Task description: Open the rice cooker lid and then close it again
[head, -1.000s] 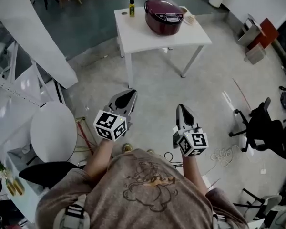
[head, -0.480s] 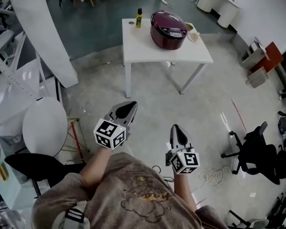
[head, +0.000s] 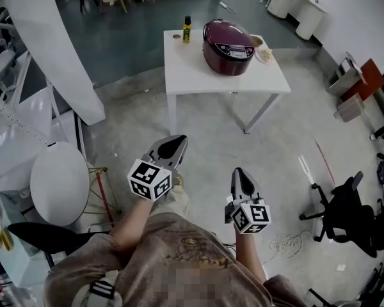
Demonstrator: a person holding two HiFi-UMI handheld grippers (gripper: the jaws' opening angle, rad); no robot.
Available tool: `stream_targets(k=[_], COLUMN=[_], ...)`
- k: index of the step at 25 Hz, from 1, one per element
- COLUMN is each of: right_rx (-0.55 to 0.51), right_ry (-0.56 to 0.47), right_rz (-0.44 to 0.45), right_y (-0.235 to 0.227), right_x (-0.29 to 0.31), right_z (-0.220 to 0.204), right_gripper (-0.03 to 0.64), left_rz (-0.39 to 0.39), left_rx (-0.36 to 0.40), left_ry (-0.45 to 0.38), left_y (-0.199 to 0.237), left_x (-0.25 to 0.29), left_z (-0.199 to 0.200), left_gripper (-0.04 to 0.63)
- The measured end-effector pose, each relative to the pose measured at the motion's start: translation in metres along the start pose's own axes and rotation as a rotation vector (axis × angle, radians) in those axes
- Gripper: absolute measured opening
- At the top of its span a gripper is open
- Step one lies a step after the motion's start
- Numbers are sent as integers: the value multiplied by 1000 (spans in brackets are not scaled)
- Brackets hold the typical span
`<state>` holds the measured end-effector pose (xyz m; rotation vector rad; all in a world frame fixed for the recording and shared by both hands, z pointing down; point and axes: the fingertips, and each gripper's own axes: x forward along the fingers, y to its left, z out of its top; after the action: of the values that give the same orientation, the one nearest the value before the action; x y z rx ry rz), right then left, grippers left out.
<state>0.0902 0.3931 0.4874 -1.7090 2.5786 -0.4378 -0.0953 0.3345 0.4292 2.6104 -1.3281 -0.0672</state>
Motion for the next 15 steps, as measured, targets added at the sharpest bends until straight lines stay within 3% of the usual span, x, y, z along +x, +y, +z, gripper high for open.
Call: stream_targets(k=[15], right_rx=[-1], right_ry=[1], right_rz=[-43], right_y=[-66], right_x=[150], right_z=[47], right_gripper=[2], left_rz=[-49], left_rx=[-5], left_ry=[20], left_y=[93], left_x=[138], left_z=[34], left_gripper=[20])
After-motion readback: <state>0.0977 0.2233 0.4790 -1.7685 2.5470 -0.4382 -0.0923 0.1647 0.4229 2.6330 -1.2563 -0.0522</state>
